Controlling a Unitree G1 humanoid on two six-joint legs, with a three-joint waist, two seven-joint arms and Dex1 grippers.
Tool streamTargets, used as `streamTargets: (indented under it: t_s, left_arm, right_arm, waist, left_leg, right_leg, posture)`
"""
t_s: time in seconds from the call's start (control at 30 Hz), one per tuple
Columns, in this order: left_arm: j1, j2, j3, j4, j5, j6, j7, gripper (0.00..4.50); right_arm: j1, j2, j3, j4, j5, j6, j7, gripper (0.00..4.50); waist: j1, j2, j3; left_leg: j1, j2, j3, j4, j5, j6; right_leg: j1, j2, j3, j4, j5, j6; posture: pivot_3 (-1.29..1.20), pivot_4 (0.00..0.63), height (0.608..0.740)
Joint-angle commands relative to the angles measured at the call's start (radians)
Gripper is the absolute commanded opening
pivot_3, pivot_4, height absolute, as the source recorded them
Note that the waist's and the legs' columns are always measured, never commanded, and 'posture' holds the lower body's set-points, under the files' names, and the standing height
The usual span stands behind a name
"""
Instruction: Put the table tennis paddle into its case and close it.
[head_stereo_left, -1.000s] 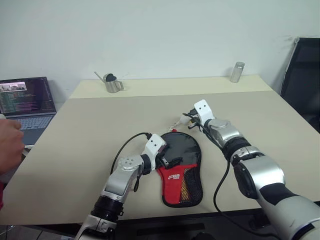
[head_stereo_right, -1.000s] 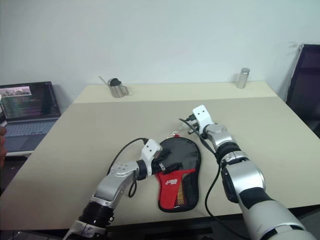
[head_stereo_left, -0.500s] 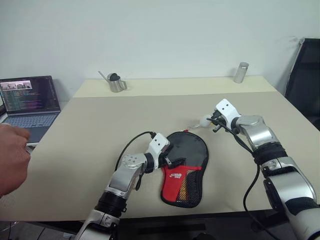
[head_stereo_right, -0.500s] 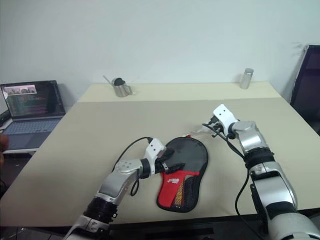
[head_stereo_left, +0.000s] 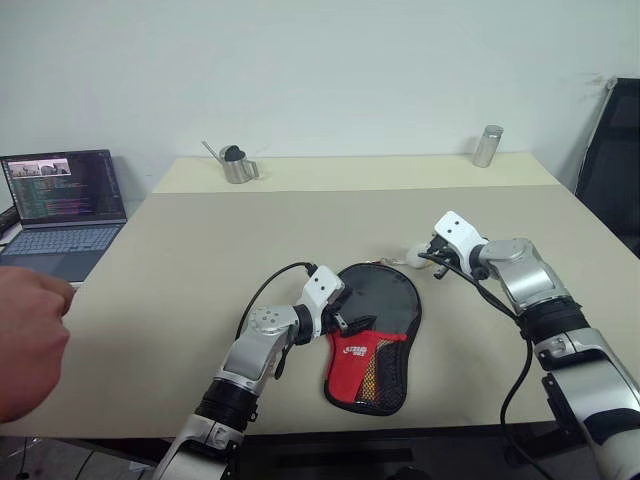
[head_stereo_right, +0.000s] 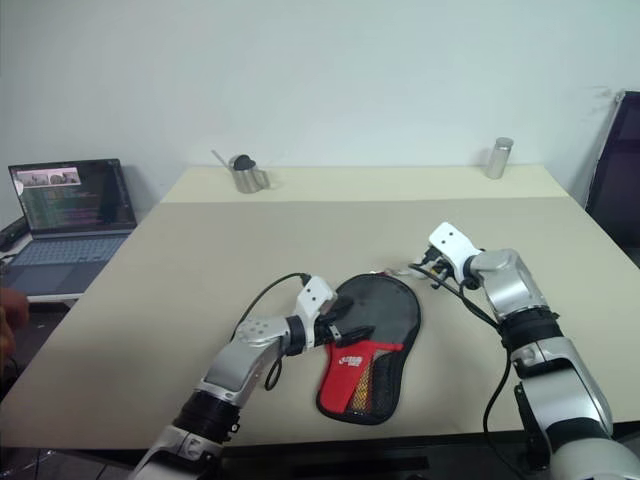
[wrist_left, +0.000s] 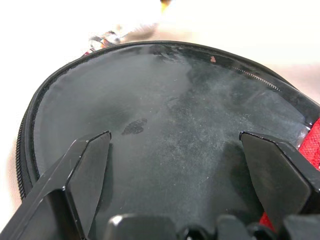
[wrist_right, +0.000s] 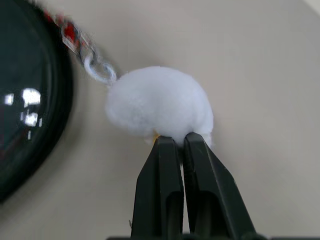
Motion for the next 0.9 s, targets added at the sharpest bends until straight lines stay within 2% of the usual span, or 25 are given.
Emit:
streamTargets:
  t_s: [0.03,0.3,0.6,0.8,0.9]
  left_arm:
    - [-0.008,0.000,-0.001,-0.010,-0.005,-0.006,-0.006,4.50]
    - [-0.005,0.004,-0.001,-0.010,-0.006,-0.006,-0.008,4.50]
    - [-0.014,0.002,-0.005,0.006,-0.002,-0.013,-0.013,4.50]
    - [-0.019,0.004,-0.003,0.013,0.002,-0.017,-0.018,4.50]
    - [-0.020,0.005,-0.003,0.015,0.002,-0.019,-0.019,4.50]
  right_arm:
    - [0.006,-0.076,-0.005,-0.062,-0.024,0.007,0.028,0.05]
    - [0.073,-0.207,-0.002,-0.171,-0.023,0.011,0.133,0.05]
    - [0.163,-0.292,0.001,-0.321,-0.005,0.011,0.250,0.05]
    - [0.255,-0.424,0.010,-0.419,0.009,-0.053,0.406,0.05]
    - [0.286,-0.455,-0.005,-0.444,0.034,-0.063,0.449,0.05]
  waist:
    - [0.002,0.000,0.000]
    - [0.007,0.000,0.000]
    - [0.011,0.000,0.000]
    - [0.026,0.000,0.000]
    - [0.027,0.000,0.000]
  left_leg:
    - [0.000,0.000,0.000,0.000,0.000,0.000]
    - [-0.001,0.000,0.000,0.000,0.000,0.000]
    - [-0.001,0.000,0.000,0.000,0.000,0.000]
    - [-0.001,0.000,0.000,0.000,0.000,0.000]
    - [0.000,0.000,0.000,0.000,0.000,0.000]
  right_leg:
    - [0.000,0.000,0.000,0.000,0.000,0.000]
    - [0.000,0.000,-0.001,-0.001,0.000,0.000]
    - [0.001,0.000,-0.001,-0.001,0.000,0.000]
    - [0.001,0.000,-0.001,-0.002,0.000,0.000]
    - [0.002,0.000,-0.001,-0.002,0.000,0.000]
  posture:
    - [0.00,0.150,0.740]
    - [0.00,0.150,0.740]
    - [0.00,0.150,0.740]
    - [0.00,0.150,0.740]
    - [0.00,0.150,0.740]
